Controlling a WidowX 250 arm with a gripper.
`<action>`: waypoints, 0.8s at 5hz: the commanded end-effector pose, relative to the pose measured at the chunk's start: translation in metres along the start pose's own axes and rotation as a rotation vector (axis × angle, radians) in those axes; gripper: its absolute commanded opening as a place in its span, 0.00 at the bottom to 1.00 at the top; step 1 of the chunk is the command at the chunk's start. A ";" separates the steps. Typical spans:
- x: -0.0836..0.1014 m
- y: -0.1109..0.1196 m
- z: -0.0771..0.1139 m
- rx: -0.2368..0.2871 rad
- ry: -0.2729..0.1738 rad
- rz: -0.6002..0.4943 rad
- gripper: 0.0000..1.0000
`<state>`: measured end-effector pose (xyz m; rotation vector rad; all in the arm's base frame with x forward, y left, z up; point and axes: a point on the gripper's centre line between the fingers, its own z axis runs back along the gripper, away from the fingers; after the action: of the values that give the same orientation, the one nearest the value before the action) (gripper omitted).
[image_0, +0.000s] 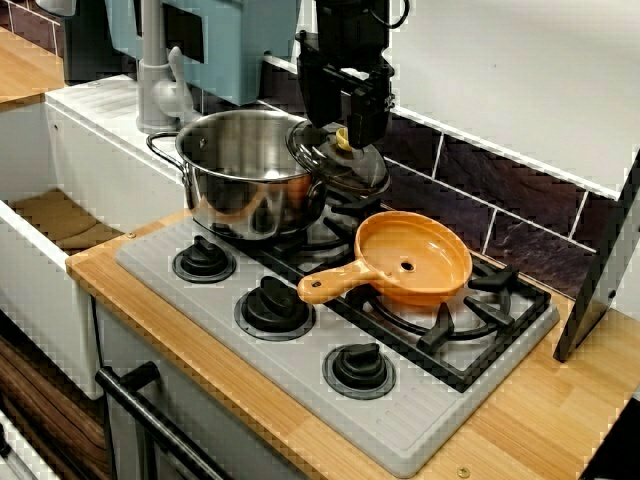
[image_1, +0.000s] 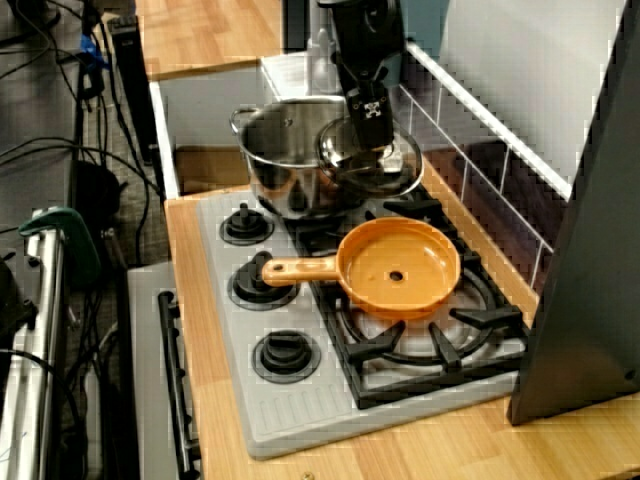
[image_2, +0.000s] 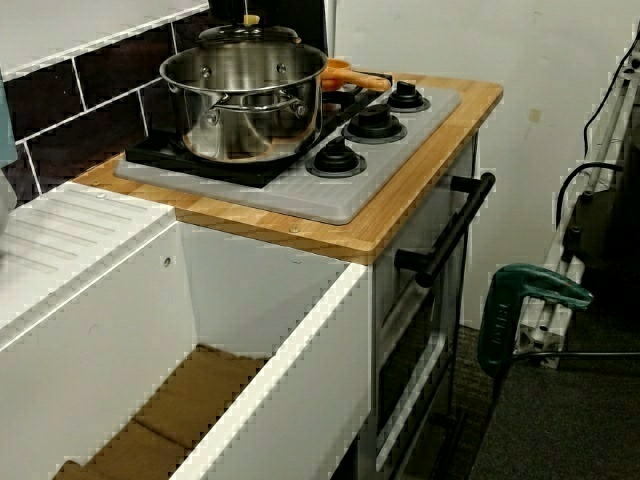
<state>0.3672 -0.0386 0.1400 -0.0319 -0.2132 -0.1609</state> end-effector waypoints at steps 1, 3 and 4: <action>0.000 0.000 0.000 0.000 0.000 0.000 1.00; -0.005 -0.010 -0.008 0.023 0.014 -0.019 1.00; -0.004 -0.013 -0.004 0.012 0.028 -0.027 1.00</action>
<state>0.3611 -0.0486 0.1314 -0.0181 -0.1699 -0.1782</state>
